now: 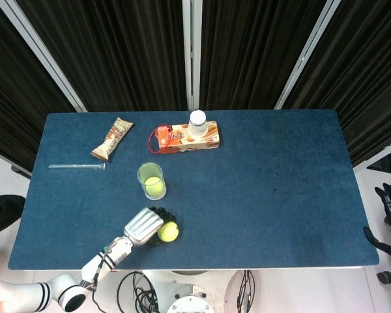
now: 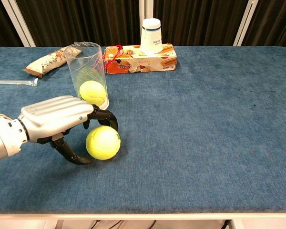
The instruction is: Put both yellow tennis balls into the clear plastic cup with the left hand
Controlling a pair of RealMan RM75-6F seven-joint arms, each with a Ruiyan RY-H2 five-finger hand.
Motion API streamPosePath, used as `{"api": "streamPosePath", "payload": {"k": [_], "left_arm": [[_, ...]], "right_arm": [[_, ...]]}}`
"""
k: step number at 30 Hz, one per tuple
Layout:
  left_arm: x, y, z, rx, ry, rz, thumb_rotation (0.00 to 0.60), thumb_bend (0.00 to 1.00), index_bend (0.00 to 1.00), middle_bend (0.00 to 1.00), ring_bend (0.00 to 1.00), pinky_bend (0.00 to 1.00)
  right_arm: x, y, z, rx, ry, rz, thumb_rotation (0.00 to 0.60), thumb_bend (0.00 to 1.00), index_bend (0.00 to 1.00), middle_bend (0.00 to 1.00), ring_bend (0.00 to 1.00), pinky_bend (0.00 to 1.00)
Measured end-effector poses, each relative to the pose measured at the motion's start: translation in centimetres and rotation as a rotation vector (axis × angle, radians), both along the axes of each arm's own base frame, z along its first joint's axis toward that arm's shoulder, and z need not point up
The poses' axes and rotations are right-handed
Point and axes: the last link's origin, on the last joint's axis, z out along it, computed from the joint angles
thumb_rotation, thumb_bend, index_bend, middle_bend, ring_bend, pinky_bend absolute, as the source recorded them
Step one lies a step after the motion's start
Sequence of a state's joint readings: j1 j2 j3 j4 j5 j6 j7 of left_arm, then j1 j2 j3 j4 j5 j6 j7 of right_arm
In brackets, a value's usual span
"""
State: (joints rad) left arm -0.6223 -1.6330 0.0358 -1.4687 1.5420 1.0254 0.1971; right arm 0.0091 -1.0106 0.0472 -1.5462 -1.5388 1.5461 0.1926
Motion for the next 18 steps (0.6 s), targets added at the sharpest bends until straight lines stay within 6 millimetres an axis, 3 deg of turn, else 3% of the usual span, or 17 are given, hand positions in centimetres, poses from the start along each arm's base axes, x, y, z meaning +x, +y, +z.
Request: {"api": "streamPosePath", "payload": {"k": [9, 18], "left_arm": [[0.2, 0.0, -0.2, 0.011, -0.038, -0.008, 0.6, 0.19, 0.61, 0.43, 0.36, 0.51], [1.2, 0.1, 1.6, 0.036, -0.106, -0.002, 0.6, 0.2, 0.64, 0.45, 0.39, 0.53]], "right_arm": [[0.0, 0.1, 0.1, -0.002, 0.003, -0.001, 0.6, 0.24, 0.0, 0.0, 0.0, 0.0], [0.1, 0.0, 0.1, -0.002, 0.002, 0.002, 0.6, 0.24, 0.0, 0.0, 0.0, 0.0]]}}
